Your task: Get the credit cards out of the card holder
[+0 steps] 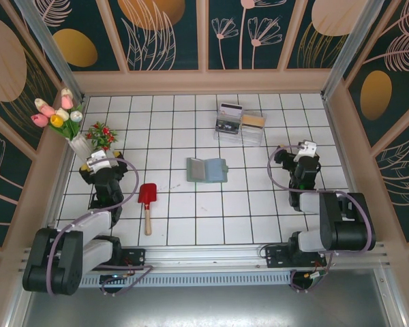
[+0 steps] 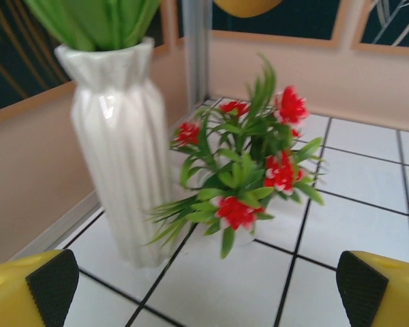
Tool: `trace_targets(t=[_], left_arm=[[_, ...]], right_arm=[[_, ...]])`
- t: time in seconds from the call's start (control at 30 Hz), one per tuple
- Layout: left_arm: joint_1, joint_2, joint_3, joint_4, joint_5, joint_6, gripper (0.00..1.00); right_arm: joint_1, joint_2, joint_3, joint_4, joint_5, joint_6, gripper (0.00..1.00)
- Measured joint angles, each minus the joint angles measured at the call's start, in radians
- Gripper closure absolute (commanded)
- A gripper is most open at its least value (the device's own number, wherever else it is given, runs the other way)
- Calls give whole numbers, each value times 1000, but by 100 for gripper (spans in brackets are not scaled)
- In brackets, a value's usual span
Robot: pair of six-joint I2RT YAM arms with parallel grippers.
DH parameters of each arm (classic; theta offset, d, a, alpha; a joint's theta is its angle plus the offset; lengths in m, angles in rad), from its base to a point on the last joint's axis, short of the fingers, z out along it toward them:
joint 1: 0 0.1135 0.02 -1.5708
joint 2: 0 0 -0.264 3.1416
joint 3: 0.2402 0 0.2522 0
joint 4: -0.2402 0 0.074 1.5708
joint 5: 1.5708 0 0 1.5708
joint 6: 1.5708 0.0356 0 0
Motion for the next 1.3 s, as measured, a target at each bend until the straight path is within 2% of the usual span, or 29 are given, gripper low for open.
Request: trace_targets(t=[0.27, 0.5, 0.73, 1.3], left_arm=[[39, 139, -6, 200, 177, 41, 1], [60, 266, 7, 316, 270, 41, 1], [60, 367, 14, 396, 319, 42, 1], [60, 373, 42, 403, 322, 45, 1]], right_arm=[[-1, 126, -31, 163, -69, -43, 1], [-6, 135, -37, 214, -84, -45, 1], [-10, 135, -37, 218, -60, -40, 1], [-10, 135, -37, 225, -33, -37, 1]])
